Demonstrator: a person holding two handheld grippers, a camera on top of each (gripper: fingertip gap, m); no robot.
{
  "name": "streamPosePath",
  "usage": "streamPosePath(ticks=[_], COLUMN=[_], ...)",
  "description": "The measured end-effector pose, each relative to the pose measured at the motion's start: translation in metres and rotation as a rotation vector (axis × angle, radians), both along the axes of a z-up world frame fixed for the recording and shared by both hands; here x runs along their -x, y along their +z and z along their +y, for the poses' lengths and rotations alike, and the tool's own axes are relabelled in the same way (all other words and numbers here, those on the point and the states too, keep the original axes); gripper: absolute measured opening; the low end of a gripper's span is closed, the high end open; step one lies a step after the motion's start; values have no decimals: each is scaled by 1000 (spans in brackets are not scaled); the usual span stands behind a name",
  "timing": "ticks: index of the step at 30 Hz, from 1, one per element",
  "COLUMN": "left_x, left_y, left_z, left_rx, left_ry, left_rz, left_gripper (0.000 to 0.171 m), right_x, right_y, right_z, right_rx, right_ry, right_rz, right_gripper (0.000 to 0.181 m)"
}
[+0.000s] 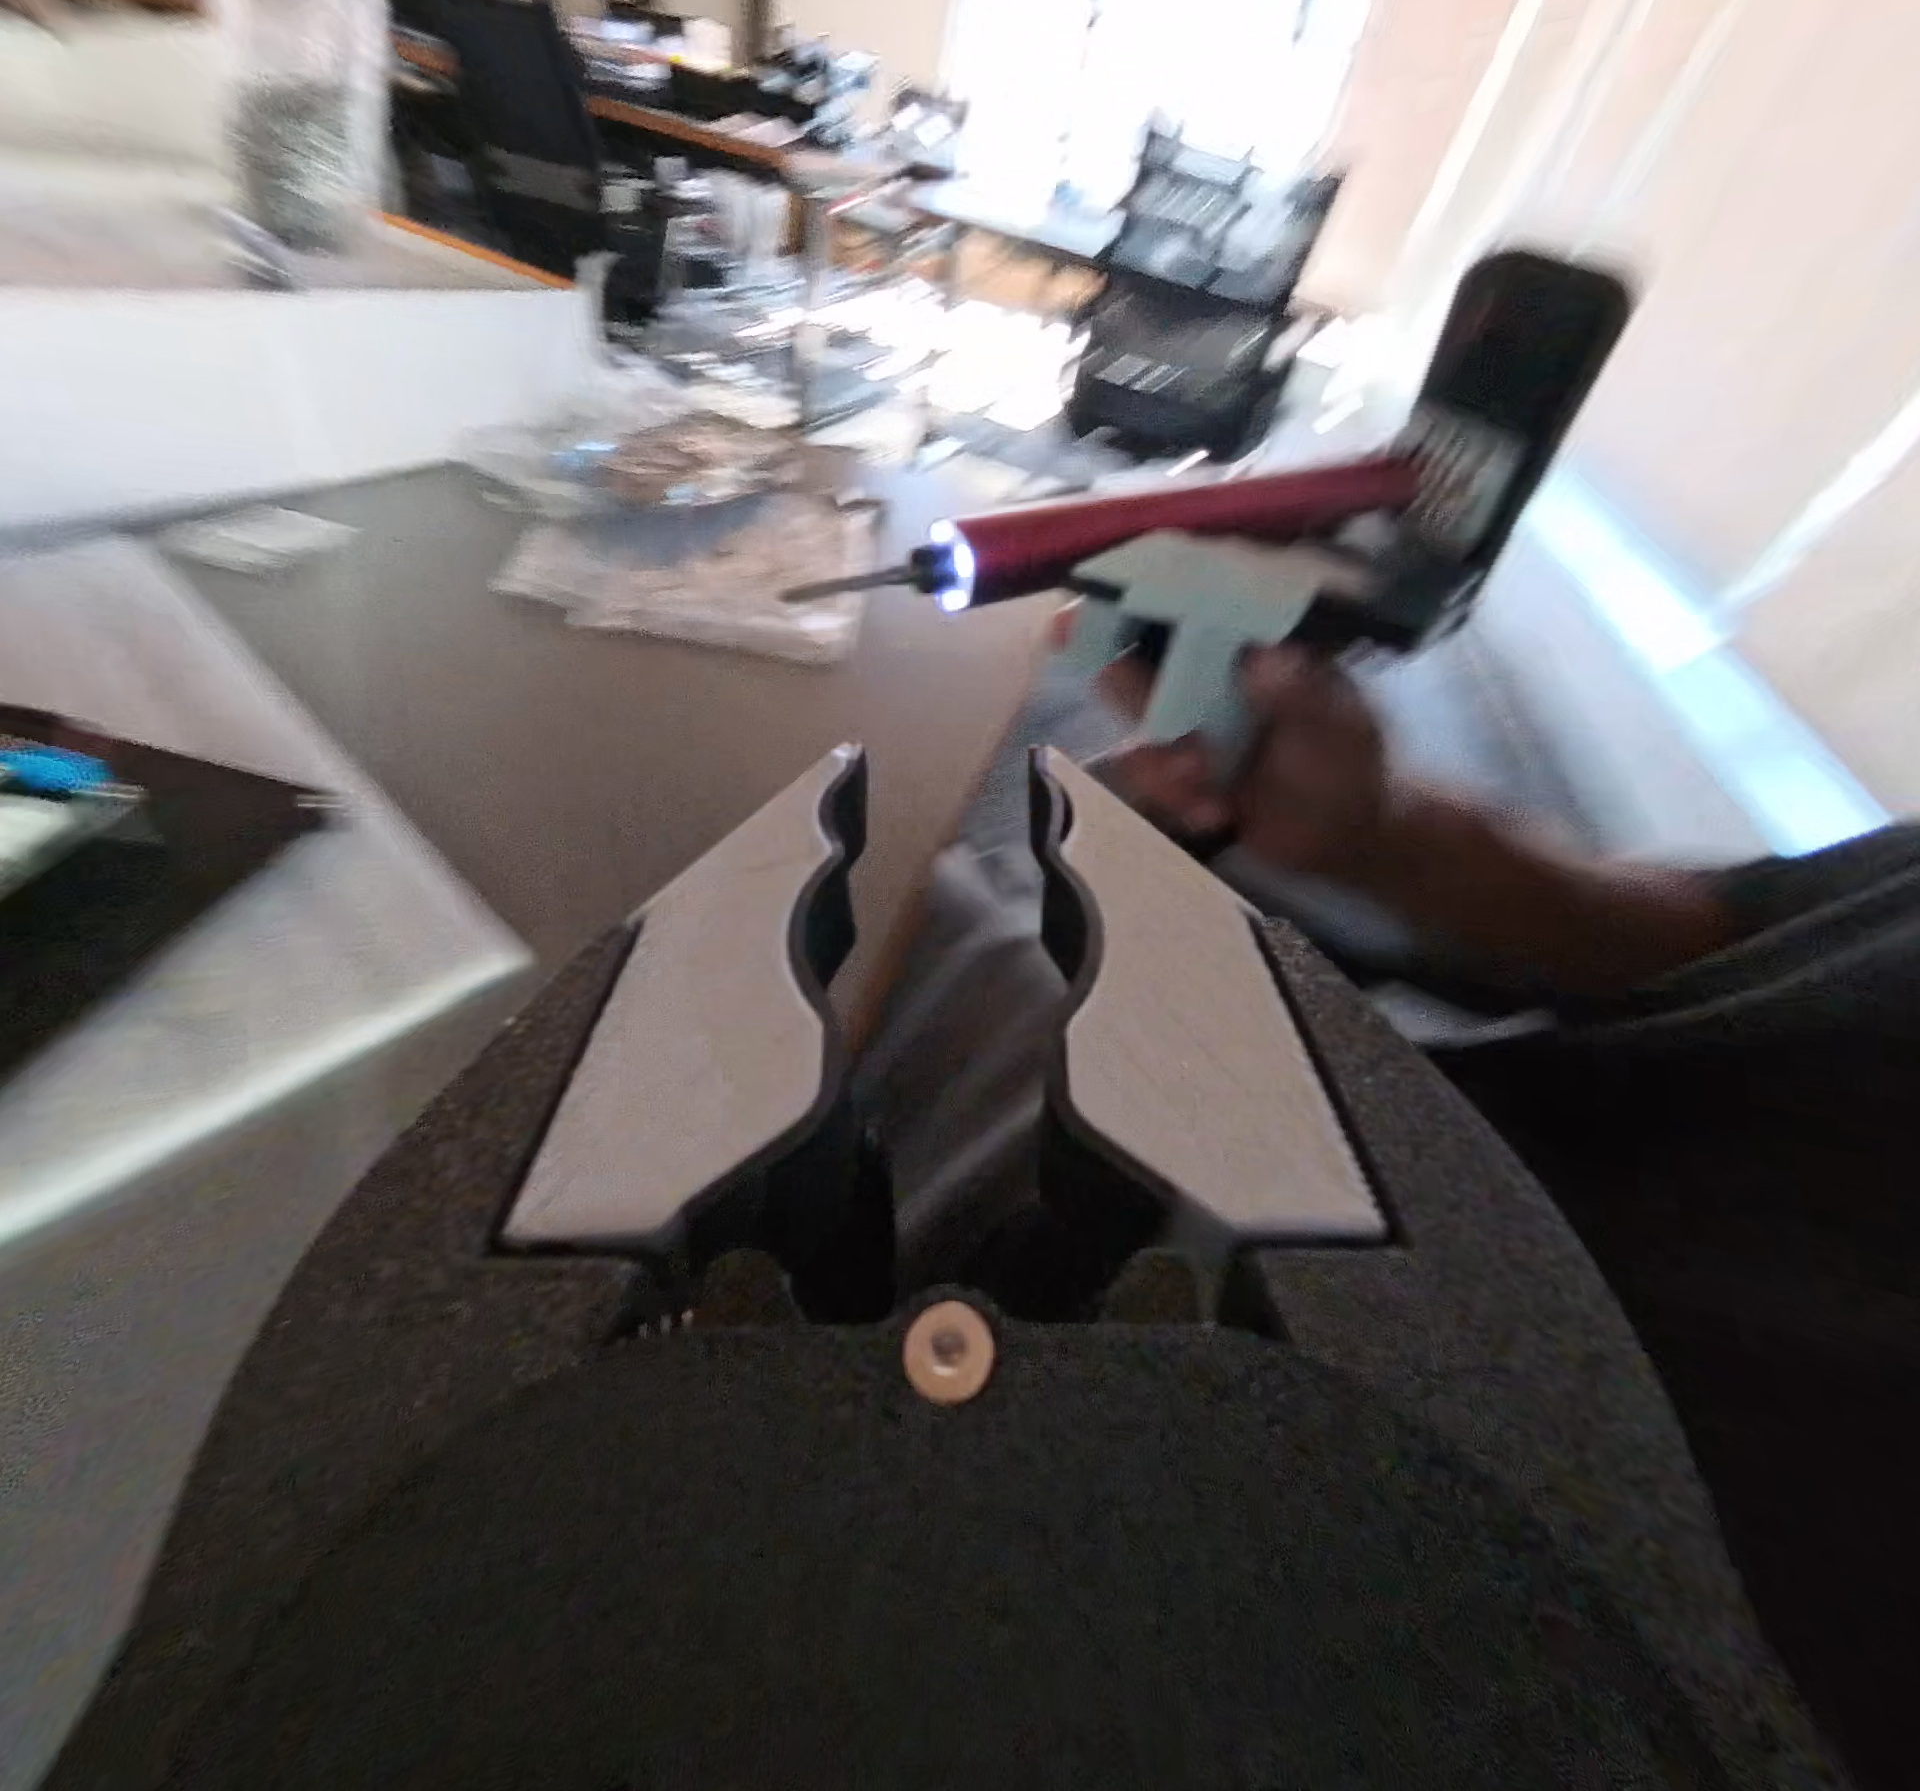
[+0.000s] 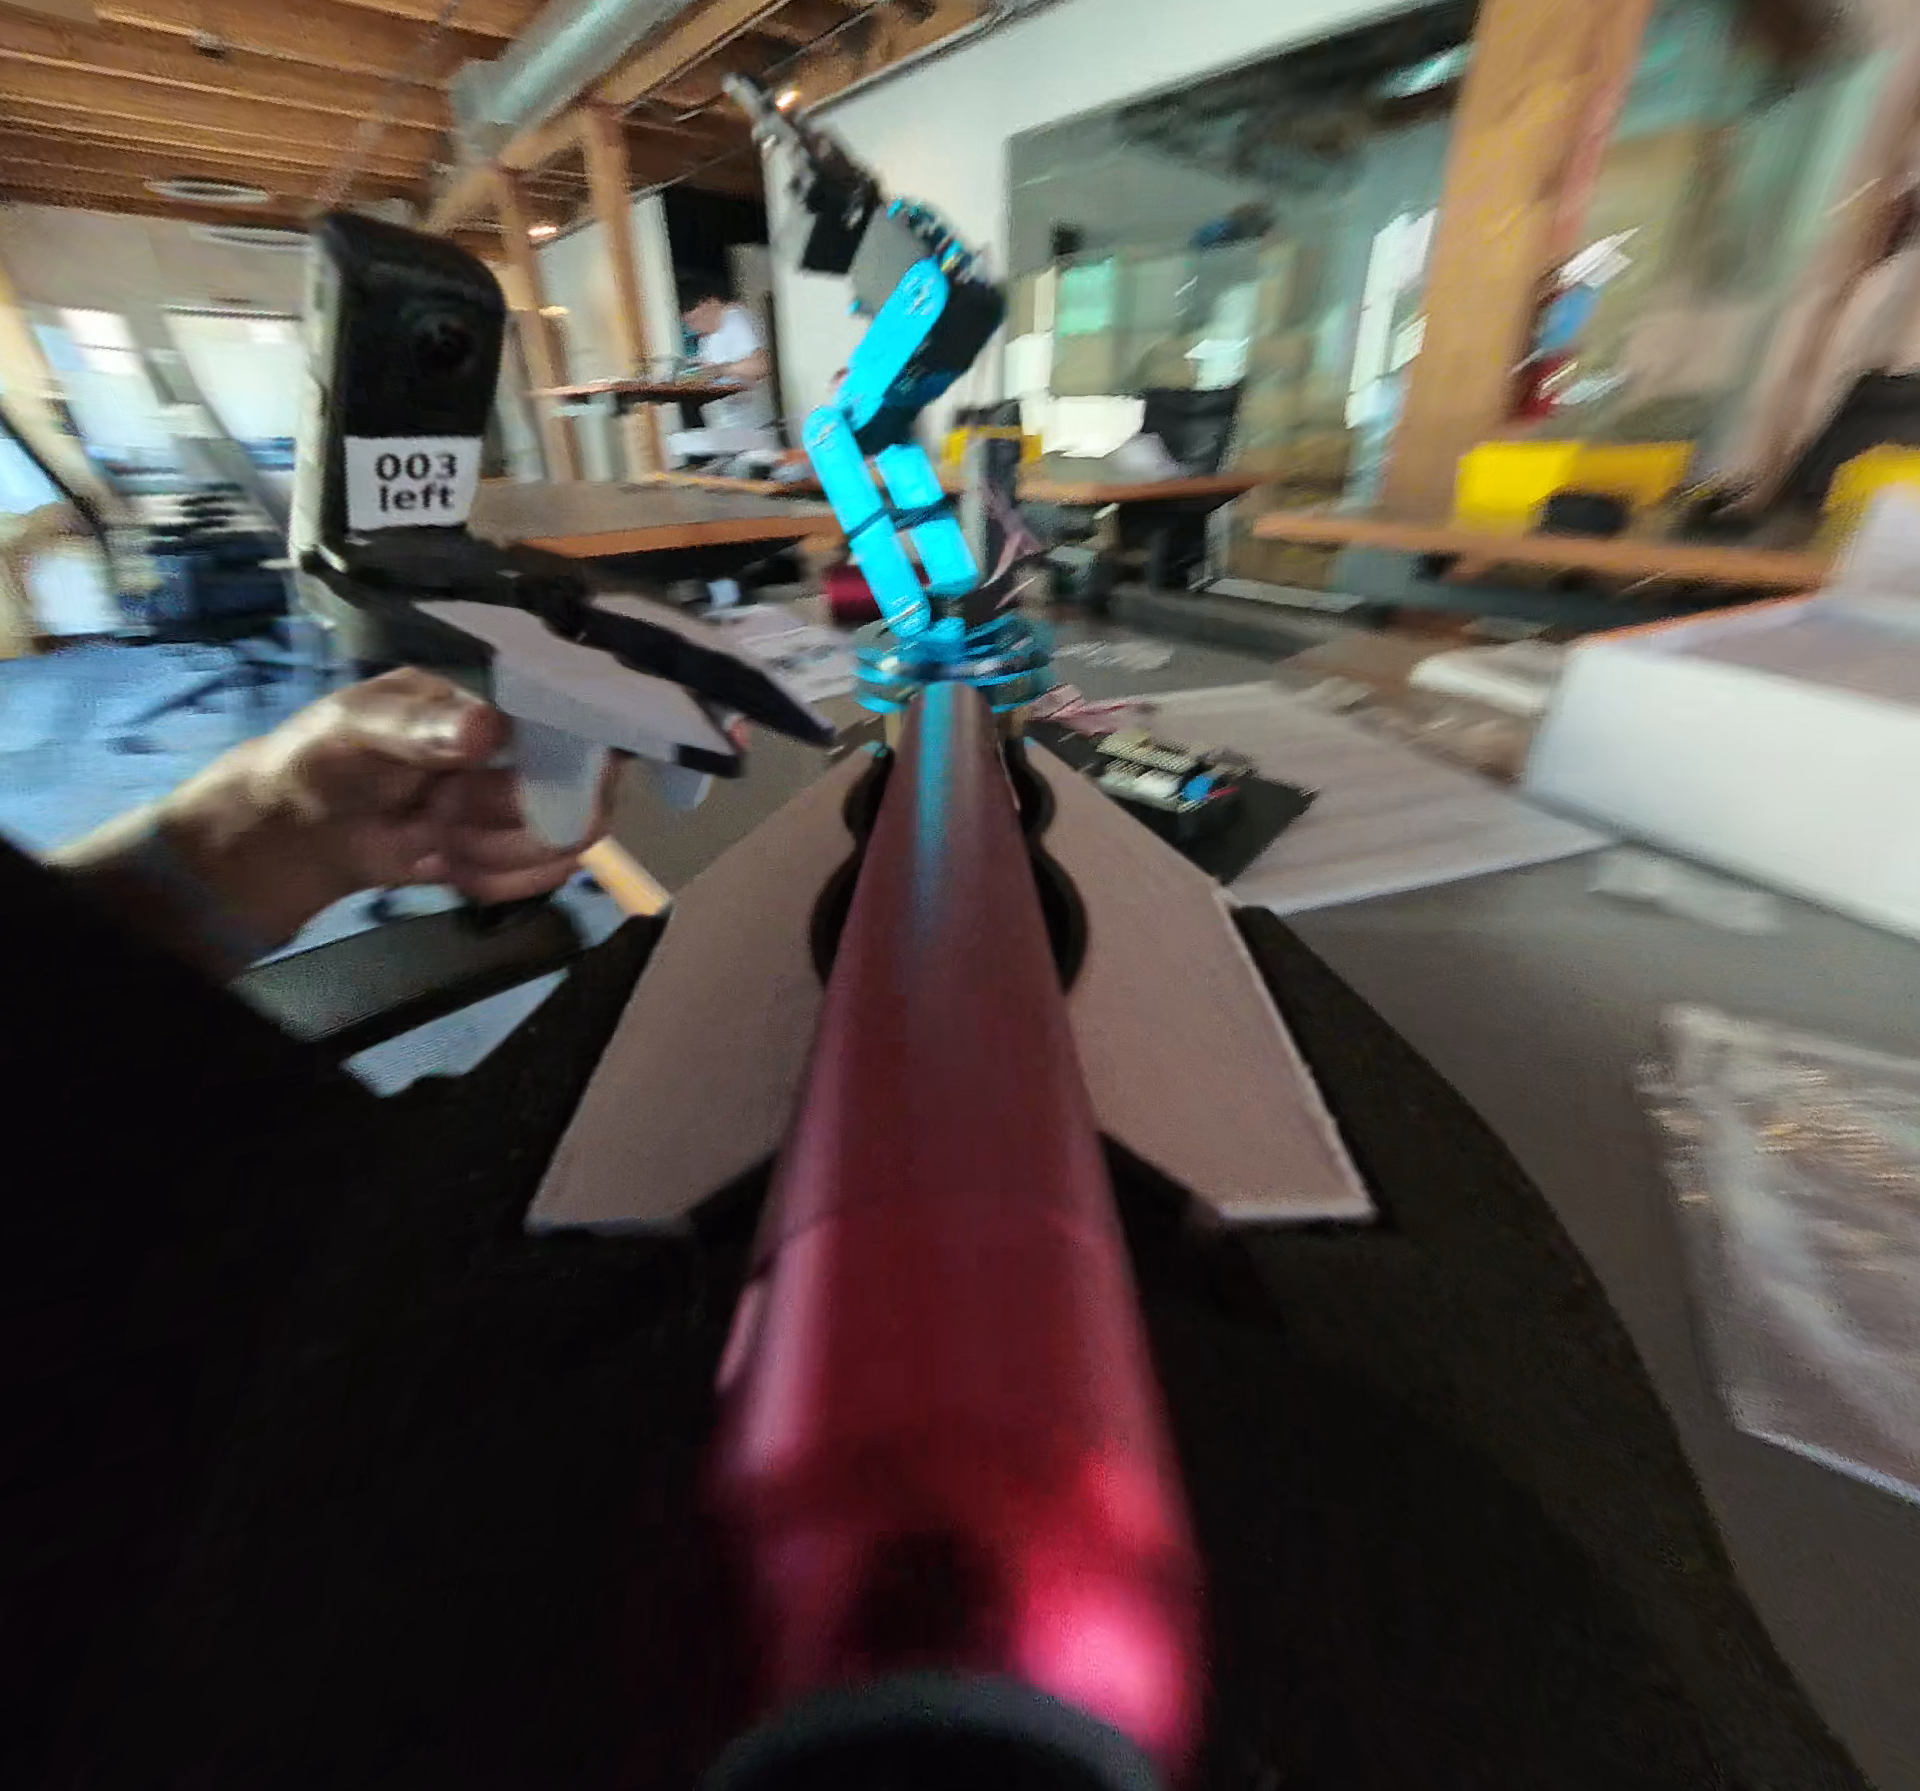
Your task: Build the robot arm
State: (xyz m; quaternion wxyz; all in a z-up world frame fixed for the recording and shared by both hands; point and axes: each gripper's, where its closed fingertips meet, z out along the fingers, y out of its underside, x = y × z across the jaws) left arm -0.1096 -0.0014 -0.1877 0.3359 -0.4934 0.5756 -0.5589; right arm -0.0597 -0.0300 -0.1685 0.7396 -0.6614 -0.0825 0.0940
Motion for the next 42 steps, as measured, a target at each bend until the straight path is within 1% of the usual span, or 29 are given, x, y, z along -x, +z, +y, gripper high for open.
streamPosePath(ticks=[1, 3, 5, 7, 9, 10, 11, 12, 17, 20, 21, 22, 23, 25, 27, 29, 31, 32, 33, 34, 35, 37, 38, 39, 40, 42], left_x=[-1, -7, -13, -20, -25, -27, -28, -29, -32, -33, -32, -31, -30, -28, -27, -29, -32, -33, -33, -34, -34, -36, -35, -32, -26, -7], left_y=[8, 20, 27, 36, 41, 42, 43, 44, 43, 45, 48, 48, 47, 44, 42, 40, 38, 38, 38, 39, 39, 31, 26, 20, 16, 11], left_z=[-6, -13, -27, -44, -57, -62, -65, -66, -57, -30, -18, -7, 3, 23, 34, 36, 32, 31, 29, 26, 26, 27, 33, 39, 42, 38], left_rx=[163, 430, 617, 758, 834, 849, 859, 876, 975, 992, 978, 933, 871, 762, 708, 679, 654, 655, 656, 651, 640, 590, 559, 521, 481, 410], left_ry=[-59, -126, -204, -275, -320, -335, -350, -352, -343, -269, -233, -186, -125, -9, 62, 88, 87, 89, 82, 69, 67, 78, 117, 158, 182, 154], left_rz=[-12, -29, -25, -23, -14, -16, -20, -22, -29, -84, -107, -122, -131, -148, -150, -145, -137, -141, -145, -143, -142, -97, -74, -60, -44, -39], left_gripper=[34, 38, 45, 50, 49, 43, 32, 26, 22, 20, 19, 19, 18, 19, 19, 19, 19, 19, 19, 20, 19, 22, 35, 62, 73, 56], right_x=[-1, 6, 12, 17, 27, 31, 34, 36, 35, 28, 23, 19, 14, 2, 0, 14, 24, 27, 29, 29, 27, 19, 9, -12, -41, -111], right_y=[6, 18, 26, 27, 26, 25, 24, 22, 18, 9, 6, -1, -8, -9, -6, -3, -9, -14, -18, -18, -17, -21, -24, -28, -32, -37], right_z=[-2, -9, -13, -13, -12, -13, -13, -12, -5, -2, -1, 1, 2, 1, 5, 19, 37, 45, 51, 55, 57, 59, 60, 61, 63, 72], right_rx=[-40, -132, -208, -247, -257, -267, -269, -264, -228, -177, -154, -106, -67, -45, -11, 52, 159, 206, 248, 256, 259, 297, 322, 362, 408, 494], right_ry=[-47, -77, -120, -185, -187, -188, -185, -182, -136, -88, -84, -69, -49, -53, -44, -21, -21, -9, 1, 4, -4, -22, -54, -118, -179, -286], right_rz=[-22, -42, -96, -196, -271, -297, -316, -330, -318, -242, -214, -201, -189, -155, -155, -205, -303, -340, -357, -363, -373, -395, -414, -446, -459, -372], right_gripper=[19, 20, 20, 20, 20, 20, 20, 20, 20, 20, 26, 32, 34, 38, 38, 42, 49, 47, 43, 25, 20, 20, 20, 20, 20, 20])
